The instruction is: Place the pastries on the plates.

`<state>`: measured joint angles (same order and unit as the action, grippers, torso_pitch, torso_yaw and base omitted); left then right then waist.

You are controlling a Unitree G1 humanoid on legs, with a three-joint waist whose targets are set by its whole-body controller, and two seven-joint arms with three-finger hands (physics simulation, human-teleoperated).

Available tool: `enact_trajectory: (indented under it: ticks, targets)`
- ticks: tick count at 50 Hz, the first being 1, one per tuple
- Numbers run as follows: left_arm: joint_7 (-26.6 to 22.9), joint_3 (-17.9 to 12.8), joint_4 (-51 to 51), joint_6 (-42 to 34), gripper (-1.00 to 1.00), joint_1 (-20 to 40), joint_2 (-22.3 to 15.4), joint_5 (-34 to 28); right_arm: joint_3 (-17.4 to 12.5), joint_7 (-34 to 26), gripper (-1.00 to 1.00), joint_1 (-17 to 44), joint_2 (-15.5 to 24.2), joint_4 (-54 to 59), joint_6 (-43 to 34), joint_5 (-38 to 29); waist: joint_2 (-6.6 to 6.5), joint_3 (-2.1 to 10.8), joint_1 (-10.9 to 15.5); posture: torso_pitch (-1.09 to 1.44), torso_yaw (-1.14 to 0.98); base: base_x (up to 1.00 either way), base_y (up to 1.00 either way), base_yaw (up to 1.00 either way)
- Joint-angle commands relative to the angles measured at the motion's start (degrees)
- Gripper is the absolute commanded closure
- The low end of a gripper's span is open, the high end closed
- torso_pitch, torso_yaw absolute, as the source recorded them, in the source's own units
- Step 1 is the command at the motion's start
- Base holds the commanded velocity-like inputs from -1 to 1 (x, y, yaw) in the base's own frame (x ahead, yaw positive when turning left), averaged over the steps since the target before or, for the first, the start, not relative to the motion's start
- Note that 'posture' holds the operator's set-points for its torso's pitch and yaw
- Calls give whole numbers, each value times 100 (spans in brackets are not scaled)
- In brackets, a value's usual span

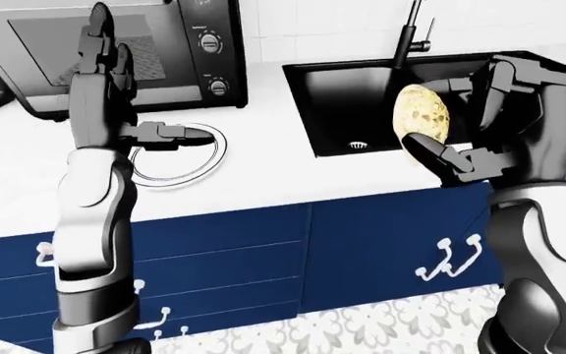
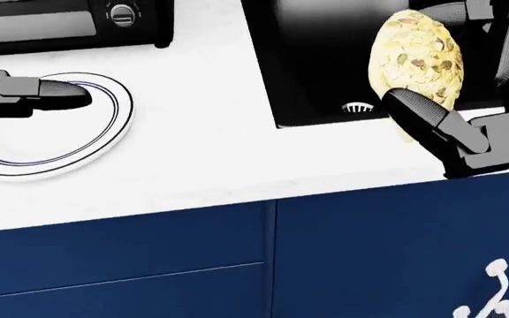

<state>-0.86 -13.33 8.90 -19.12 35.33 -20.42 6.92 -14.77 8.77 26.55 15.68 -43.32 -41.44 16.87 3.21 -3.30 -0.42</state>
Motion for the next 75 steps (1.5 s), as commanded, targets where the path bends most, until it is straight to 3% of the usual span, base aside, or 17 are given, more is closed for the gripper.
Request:
enact_trajectory:
  ticks: [1, 4, 8, 13, 15, 17, 47, 52, 54, 55, 57, 62, 64, 67, 71, 74, 75]
  targets:
    - [2, -103, 182, 113, -100, 182, -119, -5, 27, 2, 100, 179, 29, -171, 202, -34, 113, 202, 60, 0, 0, 0, 63, 0]
    - [11, -90, 151, 132, -100, 208, -108, -17, 7, -2, 100, 174, 19, -194, 194, -28, 43, 292, 14, 0, 0, 0, 63, 0]
    - [7, -75, 118, 170, -100, 200, -86, -36, 10, -10, 100, 149, 7, -186, 223, -35, -221, 178, -25, 0, 0, 0, 63, 0]
    - [0, -93, 178, 133, -100, 180, -93, -34, 21, -32, 100, 110, -9, -181, 258, -57, -968, 411, -86, 0, 0, 0, 60, 0]
    - [-6, -87, 198, 126, -100, 176, -96, -49, 14, -42, 100, 88, -17, -205, 258, -52, -791, 185, -19, 0, 0, 0, 46, 0]
    - [-3, -77, 187, 136, -100, 179, -86, -67, 31, -48, 100, 110, -42, -185, 309, -57, -638, 253, 19, 0, 0, 0, 23, 0]
    - [-32, -250, 950, 685, -100, -60, -167, 379, 126, -78, 100, 106, -151, 4, 484, -96, -456, 258, 79, 0, 0, 0, 0, 13]
    - [-11, -237, 917, 703, -100, -54, -138, 348, 56, -42, 100, 77, -124, -93, 424, -2, -214, 217, 100, 0, 0, 0, 0, 42]
    - [-13, -214, 885, 739, -100, -64, -120, 321, 87, -44, 100, 35, -119, -77, 472, -30, 124, 270, 80, 0, 0, 1, 0, 64]
    - [-17, -213, 873, 747, -100, -68, -116, 316, 90, -45, 100, 27, -126, -75, 482, -28, -22, 261, 88, 0, 0, 4, 0, 65]
    - [-14, -211, 854, 754, -100, -59, -117, 294, 69, -51, 100, 14, -121, -62, 516, -25, 71, 165, 127, 0, 0, 7, 0, 68]
    - [-9, -219, 877, 713, -100, -55, -114, 286, -14, -25, 100, -29, -166, -162, 486, 126, -37, 185, 188, 0, 0, 11, 0, 72]
    - [-10, -203, 882, 716, -100, -59, -110, 277, -1, 1, 100, -45, -128, -143, 520, 108, -103, 58, 167, 0, 0, 29, 0, 98]
    - [-14, -211, 873, 713, -100, -53, -111, 276, 43, -17, 100, -51, -66, -107, 483, -40, -179, 163, 137, 0, 0, 19, 15, 27]
    - [-16, -221, 876, 703, -100, -47, -125, 271, 84, -39, 100, -12, -97, -27, 534, -118, -437, 195, 95, 0, 0, 13, 13, 0]
    - [-6, -234, 869, 701, -100, -32, -138, 287, 68, -43, 100, 44, -94, -51, 491, -94, -904, 239, 27, 0, 0, 20, 20, 0]
    - [-12, -228, 867, 712, -100, -39, -141, 282, 74, -39, 100, 61, -94, -49, 482, -92, -747, 159, 59, 0, 0, 38, 33, 0]
